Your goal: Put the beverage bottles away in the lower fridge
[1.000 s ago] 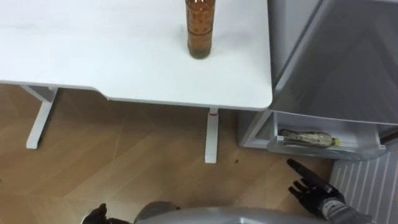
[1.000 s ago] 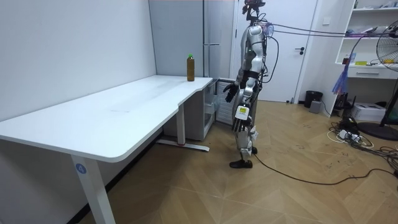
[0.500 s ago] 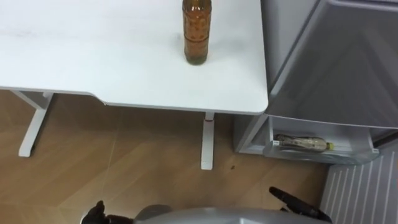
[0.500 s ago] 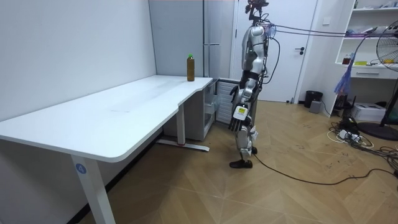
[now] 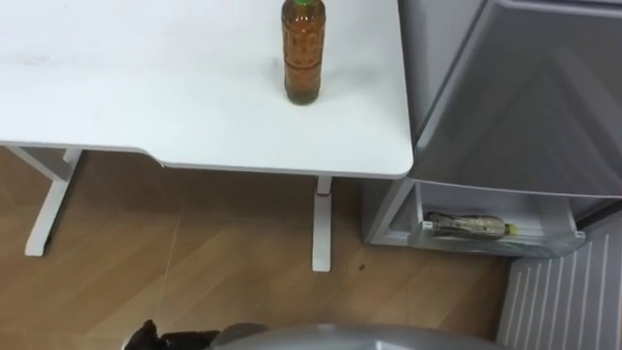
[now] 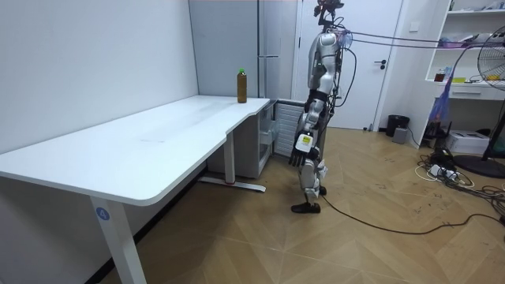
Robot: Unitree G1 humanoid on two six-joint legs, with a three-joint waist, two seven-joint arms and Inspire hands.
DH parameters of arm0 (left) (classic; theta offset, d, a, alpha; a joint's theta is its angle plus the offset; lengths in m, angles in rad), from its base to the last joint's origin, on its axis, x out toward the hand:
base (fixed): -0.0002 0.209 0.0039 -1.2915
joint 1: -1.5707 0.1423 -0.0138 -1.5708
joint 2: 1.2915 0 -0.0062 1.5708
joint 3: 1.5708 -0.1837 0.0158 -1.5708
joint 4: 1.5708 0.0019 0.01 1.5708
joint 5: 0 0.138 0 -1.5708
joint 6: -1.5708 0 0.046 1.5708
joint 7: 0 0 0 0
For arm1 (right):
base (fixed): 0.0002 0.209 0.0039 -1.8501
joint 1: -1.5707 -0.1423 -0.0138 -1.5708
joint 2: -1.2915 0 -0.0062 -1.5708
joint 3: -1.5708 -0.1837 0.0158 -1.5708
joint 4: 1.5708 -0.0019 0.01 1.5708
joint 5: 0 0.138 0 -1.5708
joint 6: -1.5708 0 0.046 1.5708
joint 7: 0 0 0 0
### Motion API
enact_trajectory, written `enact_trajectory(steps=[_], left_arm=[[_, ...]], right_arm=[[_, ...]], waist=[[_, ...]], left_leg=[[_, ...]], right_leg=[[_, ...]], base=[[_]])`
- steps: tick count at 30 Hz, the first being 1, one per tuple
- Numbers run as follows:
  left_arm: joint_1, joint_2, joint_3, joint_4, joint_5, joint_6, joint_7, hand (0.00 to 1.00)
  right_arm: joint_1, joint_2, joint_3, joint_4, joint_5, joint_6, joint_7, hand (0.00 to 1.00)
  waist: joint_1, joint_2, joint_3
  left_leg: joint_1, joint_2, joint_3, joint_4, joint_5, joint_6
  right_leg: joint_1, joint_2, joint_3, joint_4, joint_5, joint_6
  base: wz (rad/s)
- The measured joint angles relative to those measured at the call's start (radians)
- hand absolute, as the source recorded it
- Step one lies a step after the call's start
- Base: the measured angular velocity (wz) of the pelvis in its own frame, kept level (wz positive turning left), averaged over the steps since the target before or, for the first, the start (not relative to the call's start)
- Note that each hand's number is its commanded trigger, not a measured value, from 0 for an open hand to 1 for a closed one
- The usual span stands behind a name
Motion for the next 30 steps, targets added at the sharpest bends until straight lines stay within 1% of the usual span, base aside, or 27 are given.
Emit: enact_trajectory(steps=[2,4,5,6,7,8,10,12,13,15,16,17,18,19,20,21,22,23,24,26,27,29,30], left_arm=[[-0.004,-0.001,0.006,-0.002,-0.025,0.000,0.026,0.00],[-0.005,-0.009,0.053,-0.026,-0.035,0.003,0.046,0.00],[-0.006,-0.017,0.101,-0.049,-0.050,0.003,0.064,0.00],[-0.008,-0.019,0.133,-0.066,-0.066,0.003,0.086,0.00],[-0.008,-0.021,0.149,-0.072,-0.070,0.002,0.098,0.00],[-0.005,-0.024,0.173,-0.090,-0.079,0.001,0.130,0.00],[-0.002,-0.027,0.186,-0.126,-0.116,0.001,0.178,0.00],[-0.006,-0.029,0.213,-0.189,-0.138,0.000,0.230,0.00],[-0.008,-0.029,0.222,-0.211,-0.138,-0.001,0.243,0.00],[-0.011,-0.028,0.253,-0.294,-0.139,-0.012,0.306,0.00],[-0.012,-0.028,0.259,-0.313,-0.140,-0.019,0.325,0.00],[-0.013,-0.028,0.270,-0.344,-0.141,-0.043,0.361,0.00],[-0.018,-0.027,0.275,-0.365,-0.141,-0.068,0.396,0.00],[-0.020,-0.027,0.275,-0.375,-0.140,-0.078,0.415,0.00],[-0.020,-0.028,0.271,-0.394,-0.138,-0.095,0.446,0.00],[-0.020,-0.028,0.270,-0.404,-0.134,-0.099,0.458,0.00],[-0.017,-0.031,0.270,-0.441,-0.126,-0.101,0.487,0.00],[-0.016,-0.034,0.268,-0.487,-0.101,-0.110,0.516,0.00],[-0.016,-0.035,0.262,-0.509,-0.089,-0.116,0.531,0.00],[-0.016,-0.035,0.231,-0.600,-0.059,-0.137,0.576,0.00],[-0.020,-0.035,0.223,-0.632,-0.036,-0.153,0.587,0.00],[-0.025,-0.036,0.216,-0.670,0.005,-0.166,0.604,0.00],[-0.025,-0.036,0.211,-0.705,0.052,-0.167,0.612,0.00]], right_arm=[[0.001,-0.001,0.000,-0.005,-0.012,-0.001,-0.003,0.00],[0.000,-0.003,-0.007,-0.011,-0.041,-0.002,-0.004,0.00],[0.000,-0.004,-0.013,-0.018,-0.057,-0.001,-0.005,0.00],[0.001,-0.005,-0.013,-0.021,-0.060,-0.001,-0.007,0.00],[0.002,-0.005,-0.013,-0.022,-0.062,-0.001,-0.008,0.00],[0.004,-0.007,-0.012,-0.025,-0.063,-0.001,-0.010,0.00],[0.005,-0.008,-0.012,-0.031,-0.063,-0.001,-0.015,0.00],[0.004,-0.007,-0.012,-0.039,-0.063,-0.001,-0.022,0.00],[0.005,-0.007,-0.013,-0.040,-0.063,0.000,-0.023,0.00],[0.006,-0.007,-0.025,-0.042,-0.101,-0.003,-0.031,0.00],[0.006,-0.007,-0.029,-0.043,-0.109,-0.005,-0.032,0.00],[0.005,-0.006,-0.041,-0.043,-0.128,-0.010,-0.032,0.00],[0.004,-0.006,-0.044,-0.047,-0.142,-0.020,-0.032,0.00],[0.005,-0.006,-0.043,-0.048,-0.144,-0.025,-0.032,0.00],[0.005,-0.005,-0.043,-0.048,-0.147,-0.030,-0.032,0.00],[0.005,-0.005,-0.043,-0.049,-0.151,-0.034,-0.032,0.00],[0.007,-0.001,-0.043,-0.050,-0.155,-0.040,-0.033,0.00],[0.010,0.004,-0.043,-0.058,-0.166,-0.041,-0.038,0.00],[0.014,0.005,-0.043,-0.065,-0.174,-0.041,-0.040,0.00],[0.016,0.006,-0.041,-0.079,-0.196,-0.050,-0.039,0.00],[0.016,0.008,-0.041,-0.079,-0.209,-0.055,-0.038,0.00],[0.018,0.010,-0.042,-0.080,-0.215,-0.063,-0.036,0.00],[0.023,0.010,-0.042,-0.079,-0.214,-0.071,-0.031,0.00]], waist=[[0.001,0.004,-0.0002],[0.002,0.008,0.0003],[0.003,0.010,0.0005],[0.007,0.012,0.0004],[0.010,0.013,0.0005],[0.018,0.018,0.0009],[0.024,0.021,0.0024],[0.024,0.023,0.0001],[0.025,0.021,0.0009],[0.026,0.022,-0.0002],[0.026,0.023,-0.0006],[0.026,0.023,-0.0009],[0.027,0.021,-0.0025],[0.027,0.023,-0.0031],[0.027,0.023,-0.0040],[0.026,0.021,-0.0052],[0.026,0.022,-0.0042],[0.023,0.019,-0.0063],[0.023,0.017,-0.0071],[0.023,0.015,-0.0091],[0.023,0.015,-0.0090],[0.020,0.017,-0.0098],[0.019,0.016,-0.0104]], left_leg=[[0.005,0.000,0.004,-0.004,0.000,0.000],[0.010,0.001,0.005,-0.007,0.000,0.000],[0.011,0.001,0.007,-0.010,0.000,0.000],[0.017,0.001,0.010,-0.014,0.000,0.000],[0.023,0.001,0.013,-0.020,0.000,-0.001],[0.034,0.003,0.025,-0.026,0.000,-0.001],[0.044,0.003,0.029,-0.032,-0.001,-0.002],[0.047,0.003,0.027,-0.035,-0.001,-0.002],[0.046,0.004,0.026,-0.035,-0.001,-0.003],[0.045,0.004,0.024,-0.033,0.000,-0.003],[0.046,0.004,0.024,-0.033,0.000,-0.004],[0.048,0.004,0.024,-0.033,0.000,-0.004],[0.049,0.004,0.024,-0.035,0.000,-0.004],[0.049,0.004,0.024,-0.035,0.000,-0.004],[0.051,0.003,0.023,-0.036,0.000,-0.004],[0.051,0.003,0.021,-0.036,0.000,-0.005],[0.049,-0.001,0.000,-0.036,-0.001,-0.005],[0.047,-0.004,-0.020,-0.036,-0.001,-0.005],[0.046,-0.005,-0.027,-0.035,-0.001,-0.005],[0.042,-0.006,-0.031,-0.032,-0.001,-0.004],[0.040,-0.006,-0.033,-0.031,-0.001,-0.004],[0.038,-0.006,-0.034,-0.032,-0.001,-0.004],[0.038,-0.006,-0.037,-0.036,-0.001,-0.004]], right_leg=[[0.002,0.000,0.004,0.000,0.000,0.000],[0.001,0.001,0.013,0.000,0.000,0.000],[0.000,0.001,0.016,0.000,0.000,0.000],[0.001,0.001,0.021,0.000,0.000,0.000],[0.002,0.001,0.027,0.000,0.000,0.000],[0.005,0.002,0.039,0.000,0.000,0.000],[0.010,0.003,0.044,-0.002,0.000,0.000],[0.011,0.004,0.041,-0.002,0.000,0.000],[0.010,0.004,0.040,-0.003,0.000,0.000],[0.009,0.006,0.040,-0.002,0.000,0.000],[0.009,0.006,0.040,-0.002,0.000,0.000],[0.009,0.006,0.040,-0.002,0.000,0.000],[0.009,0.006,0.040,-0.002,0.000,0.000],[0.008,0.006,0.040,-0.003,0.000,0.000],[0.008,0.006,0.040,-0.002,0.000,0.000],[0.009,0.006,0.039,-0.002,0.000,0.000],[0.010,0.007,0.039,-0.003,0.000,0.000],[0.010,0.008,0.037,-0.003,0.000,0.000],[0.011,0.009,0.035,-0.003,0.000,0.000],[0.013,0.009,0.026,-0.002,0.000,0.000],[0.013,0.008,0.024,-0.002,0.000,0.000],[0.013,0.008,0.020,-0.003,0.000,0.000],[0.013,0.008,0.015,-0.004,0.000,0.000]], base=[[-0.08],[-0.09],[-0.08],[-0.11],[-0.22],[-0.23],[-0.14],[0.00],[0.00],[0.00],[0.00],[0.00],[0.00],[-0.04],[-0.04],[0.00],[0.06],[0.09],[0.12],[0.08],[0.04],[0.02],[0.04]])
